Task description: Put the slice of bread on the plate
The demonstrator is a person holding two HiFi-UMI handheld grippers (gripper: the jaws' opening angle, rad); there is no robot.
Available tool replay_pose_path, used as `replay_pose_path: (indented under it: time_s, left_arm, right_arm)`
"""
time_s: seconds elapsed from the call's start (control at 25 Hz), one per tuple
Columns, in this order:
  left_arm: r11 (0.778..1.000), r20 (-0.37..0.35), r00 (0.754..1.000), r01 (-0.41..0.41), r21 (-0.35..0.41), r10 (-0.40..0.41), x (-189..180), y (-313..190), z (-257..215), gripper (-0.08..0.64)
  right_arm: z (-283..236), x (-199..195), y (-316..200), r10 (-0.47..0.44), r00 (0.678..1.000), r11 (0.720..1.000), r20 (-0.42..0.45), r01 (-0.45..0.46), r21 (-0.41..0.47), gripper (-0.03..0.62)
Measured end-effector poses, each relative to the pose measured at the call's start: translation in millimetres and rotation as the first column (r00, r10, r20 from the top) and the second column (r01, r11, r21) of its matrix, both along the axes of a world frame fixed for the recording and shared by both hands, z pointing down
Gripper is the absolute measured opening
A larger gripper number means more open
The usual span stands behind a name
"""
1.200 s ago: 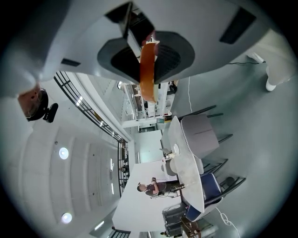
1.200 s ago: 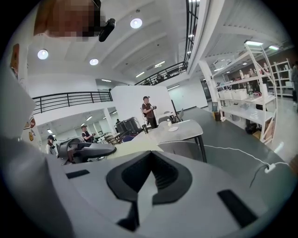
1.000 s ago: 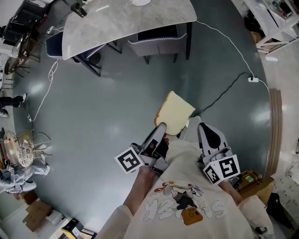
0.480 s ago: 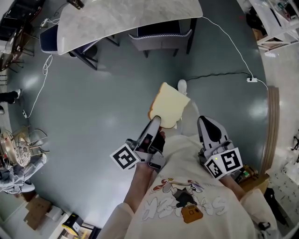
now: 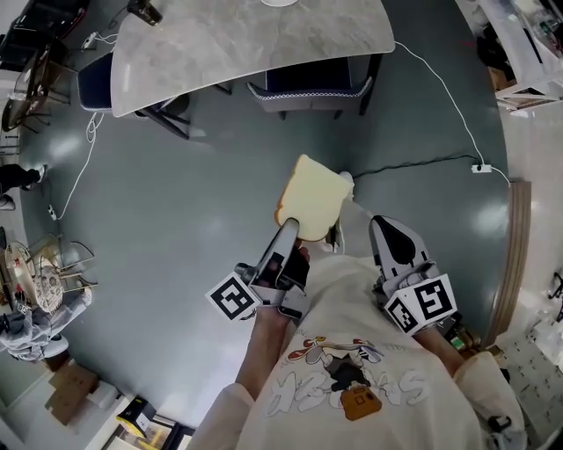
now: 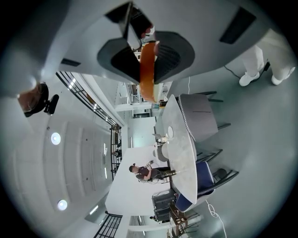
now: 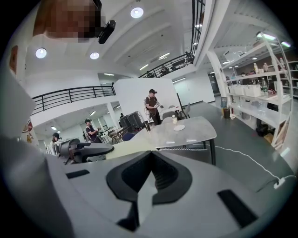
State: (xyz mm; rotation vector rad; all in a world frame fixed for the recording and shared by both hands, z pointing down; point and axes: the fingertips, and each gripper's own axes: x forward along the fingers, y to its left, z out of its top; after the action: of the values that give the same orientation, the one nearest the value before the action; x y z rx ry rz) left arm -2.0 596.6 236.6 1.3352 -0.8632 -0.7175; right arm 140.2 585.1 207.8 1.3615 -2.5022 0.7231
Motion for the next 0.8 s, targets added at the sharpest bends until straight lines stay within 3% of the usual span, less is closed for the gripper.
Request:
replay_pose_path:
  time_s: [0.52,0.8]
  left_arm:
    - [0.999,0.078,0.996,0.031,0.013,-0.032,85,-151,-6,0.098]
    - [0.996,0.079,0.993,0.083,0.03,-0.085,102,-171,-18,0.098]
  right_arm:
    - [4,80,-163,-0.017,0.993,1.0,0.114,0.015,0.018,0.005]
    - [-4,87,-192,-0.073,0.987,0.997,0.142,0.07,0.027,0.005]
